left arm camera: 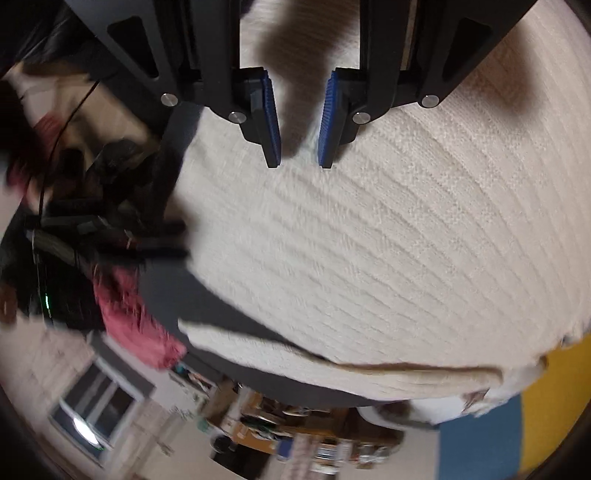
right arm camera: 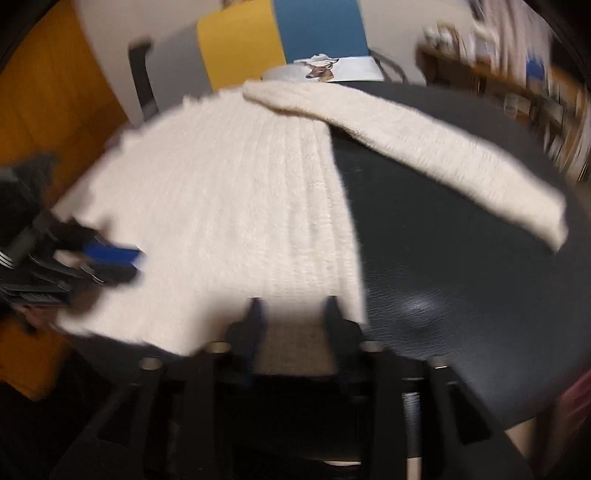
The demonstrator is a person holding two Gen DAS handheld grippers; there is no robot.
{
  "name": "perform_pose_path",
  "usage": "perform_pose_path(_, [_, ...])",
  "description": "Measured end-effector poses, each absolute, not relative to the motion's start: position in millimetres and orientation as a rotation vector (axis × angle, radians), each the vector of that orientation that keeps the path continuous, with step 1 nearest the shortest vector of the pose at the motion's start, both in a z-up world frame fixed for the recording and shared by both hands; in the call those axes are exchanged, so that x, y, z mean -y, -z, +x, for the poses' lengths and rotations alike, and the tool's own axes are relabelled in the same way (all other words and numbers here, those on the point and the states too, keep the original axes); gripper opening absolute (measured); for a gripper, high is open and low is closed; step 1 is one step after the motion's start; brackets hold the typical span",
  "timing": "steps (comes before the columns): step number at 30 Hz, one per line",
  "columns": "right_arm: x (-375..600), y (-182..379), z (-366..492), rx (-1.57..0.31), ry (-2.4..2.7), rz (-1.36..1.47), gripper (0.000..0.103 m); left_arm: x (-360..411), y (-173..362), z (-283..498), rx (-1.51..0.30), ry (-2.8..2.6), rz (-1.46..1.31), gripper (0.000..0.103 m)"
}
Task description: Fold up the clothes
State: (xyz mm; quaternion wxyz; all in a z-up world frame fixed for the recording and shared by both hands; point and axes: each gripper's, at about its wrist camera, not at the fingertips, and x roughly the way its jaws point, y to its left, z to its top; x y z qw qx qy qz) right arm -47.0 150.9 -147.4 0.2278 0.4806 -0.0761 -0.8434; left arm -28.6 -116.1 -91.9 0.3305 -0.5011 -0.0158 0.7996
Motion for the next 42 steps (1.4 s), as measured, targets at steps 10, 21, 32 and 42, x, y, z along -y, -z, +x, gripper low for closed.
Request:
perform_pose_path(10, [-215.8, 175.3, -15.7, 1.144, 1.924, 1.11, 0.086, 80.7, 106.8, -38.6, 0.153, -1.97, -1.38, 0.02])
perform_pose_path(21, [-228.1, 194.4, -21.1, 1.433, 1.893, 0.991, 0.086, 63.3, 114.7, -36.8, 0.175, -1.937, -1.39, 0.02])
perform_pose_path(32, [-232.6, 180.4, -31.9, 1.442, 2.21, 1.035, 0.086, 59.7, 118.9, -36.3, 0.171, -1.987, -1.39, 0.019])
perform_pose_path(42, [-212.8, 171.7, -38.0, 1.216, 2.352, 1.193, 0.058, 66.1, 95.8, -31.5, 0.137, -2.081, -1.308, 0.021])
